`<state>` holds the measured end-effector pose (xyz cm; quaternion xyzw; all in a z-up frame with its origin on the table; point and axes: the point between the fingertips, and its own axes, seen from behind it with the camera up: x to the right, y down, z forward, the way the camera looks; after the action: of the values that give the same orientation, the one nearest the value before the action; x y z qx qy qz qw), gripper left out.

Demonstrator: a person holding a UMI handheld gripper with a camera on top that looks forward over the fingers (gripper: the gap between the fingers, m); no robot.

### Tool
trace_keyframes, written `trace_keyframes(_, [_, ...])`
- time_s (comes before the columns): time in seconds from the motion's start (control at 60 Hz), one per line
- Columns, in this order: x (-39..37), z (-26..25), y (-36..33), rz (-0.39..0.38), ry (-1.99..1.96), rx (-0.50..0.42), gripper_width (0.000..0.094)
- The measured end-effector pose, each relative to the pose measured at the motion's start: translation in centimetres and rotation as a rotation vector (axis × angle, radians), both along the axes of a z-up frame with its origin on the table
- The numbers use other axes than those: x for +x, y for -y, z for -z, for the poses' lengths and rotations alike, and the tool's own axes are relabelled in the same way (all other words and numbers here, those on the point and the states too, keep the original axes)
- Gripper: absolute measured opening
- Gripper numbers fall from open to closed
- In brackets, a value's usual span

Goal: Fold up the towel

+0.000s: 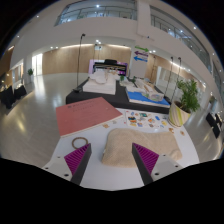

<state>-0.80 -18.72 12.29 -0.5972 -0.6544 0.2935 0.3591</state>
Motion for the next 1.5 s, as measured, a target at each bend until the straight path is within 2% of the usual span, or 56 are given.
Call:
trace_keyframes(0.2, [-5.1,6.3,-0.5,0.045,0.027,-0.008,0.0854])
trace_keyframes(0.417, [-8.7,11.5,-1.2,0.045,0.079,0.004,0.0852])
trace_keyframes(0.55, [-9.1,13.6,-1.5,0.049,0.115,0.001,0.0787])
trace_keyframes(0.6, [-9.2,13.7,-1.2,0.044,0.112,-0.011,0.0679])
trace_keyframes(0.667, [-9.3,13.7,-1.8,0.042,0.112,0.026,0.031])
trace_keyframes(0.717, [-9.5,13.7,-3.8,0.094,0.111,0.092,0.0034])
trace_keyframes(0.85, [-9.0,12.4,-3.8,0.079,0.16,-0.024,0.002])
trace_keyframes(0.917, [-9.0,9.5,-5.1,0.074,0.146,-0.081,0.0019])
trace_keyframes(1.017, [-9.0,4.3,-9.6,0.084,0.094,-0.111,0.0018])
trace_keyframes(1.083, [-8.9,1.4,-14.0,0.107,0.06,-0.104,0.0023])
trace_keyframes(1.183, [-8.7,0.1,-22.0,0.158,0.039,-0.056,0.0025])
trace_keyframes(1.25, [-8.7,1.0,-27.0,0.198,0.048,-0.03,0.0026])
trace_keyframes(1.317, [-8.4,3.1,-30.2,0.218,0.066,-0.039,0.003])
trace_keyframes(1.35, [-8.2,4.3,-31.5,0.225,0.088,-0.044,0.0065])
trace_keyframes(1.367, [-8.2,4.9,-31.9,0.228,0.099,-0.044,0.0109])
trace_keyframes(1.483, [-6.5,5.5,-34.4,0.253,0.132,-0.034,0.0886])
trace_keyframes(1.5, [-6.0,5.1,-34.5,0.255,0.129,-0.033,0.0862])
